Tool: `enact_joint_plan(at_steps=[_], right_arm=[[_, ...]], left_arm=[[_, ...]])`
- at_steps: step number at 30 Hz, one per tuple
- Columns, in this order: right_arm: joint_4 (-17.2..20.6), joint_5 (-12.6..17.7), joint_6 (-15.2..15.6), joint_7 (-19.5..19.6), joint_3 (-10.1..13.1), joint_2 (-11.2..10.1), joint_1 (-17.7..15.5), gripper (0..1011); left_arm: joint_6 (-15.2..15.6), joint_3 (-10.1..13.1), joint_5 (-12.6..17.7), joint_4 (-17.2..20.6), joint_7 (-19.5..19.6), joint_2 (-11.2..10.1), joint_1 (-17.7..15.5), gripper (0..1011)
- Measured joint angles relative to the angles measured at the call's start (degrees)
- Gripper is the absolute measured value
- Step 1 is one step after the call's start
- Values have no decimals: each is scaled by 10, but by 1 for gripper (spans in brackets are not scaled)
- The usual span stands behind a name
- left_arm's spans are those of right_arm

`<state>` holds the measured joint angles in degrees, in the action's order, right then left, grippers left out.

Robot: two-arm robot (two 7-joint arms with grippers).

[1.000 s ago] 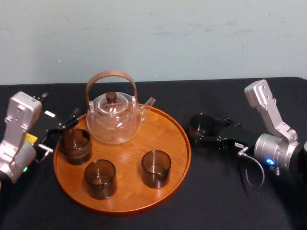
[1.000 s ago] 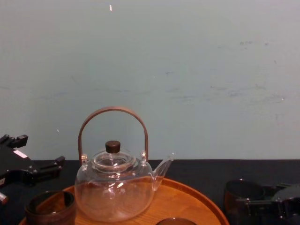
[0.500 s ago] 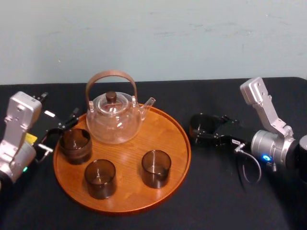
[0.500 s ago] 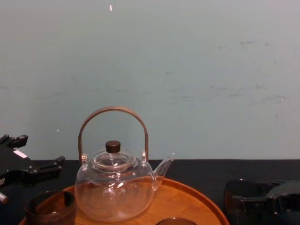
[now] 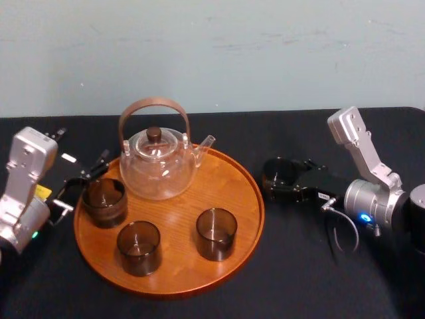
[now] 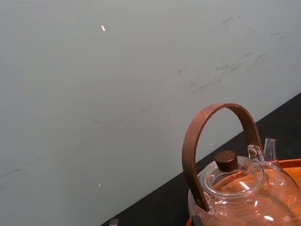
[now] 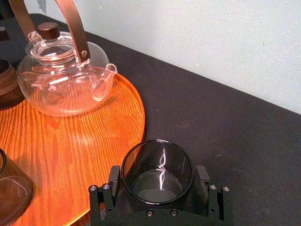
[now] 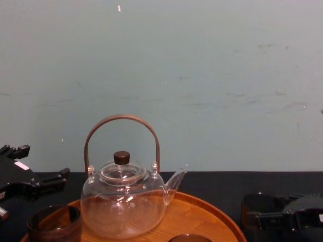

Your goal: Pick up the glass from the table and place it on the tray.

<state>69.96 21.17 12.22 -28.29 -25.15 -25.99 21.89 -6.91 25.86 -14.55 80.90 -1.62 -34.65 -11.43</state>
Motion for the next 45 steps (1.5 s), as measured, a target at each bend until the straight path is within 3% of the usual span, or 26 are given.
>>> enact_joint_plan(at_steps=[13, 21, 37, 45], right_arm=[[-1, -6, 3, 3, -2, 0, 1, 1002], [0, -4, 3, 3, -2, 0, 1, 899], [0, -3, 2, 2, -1, 0, 0, 899], [30, 10, -5, -8, 13, -13, -11, 899]], left_arm=[[0, 0, 0, 0, 0, 0, 0, 1001], [0, 0, 0, 0, 0, 0, 0, 1001], [0, 0, 0, 0, 0, 0, 0, 1001], [0, 0, 0, 0, 0, 0, 0, 1002]])
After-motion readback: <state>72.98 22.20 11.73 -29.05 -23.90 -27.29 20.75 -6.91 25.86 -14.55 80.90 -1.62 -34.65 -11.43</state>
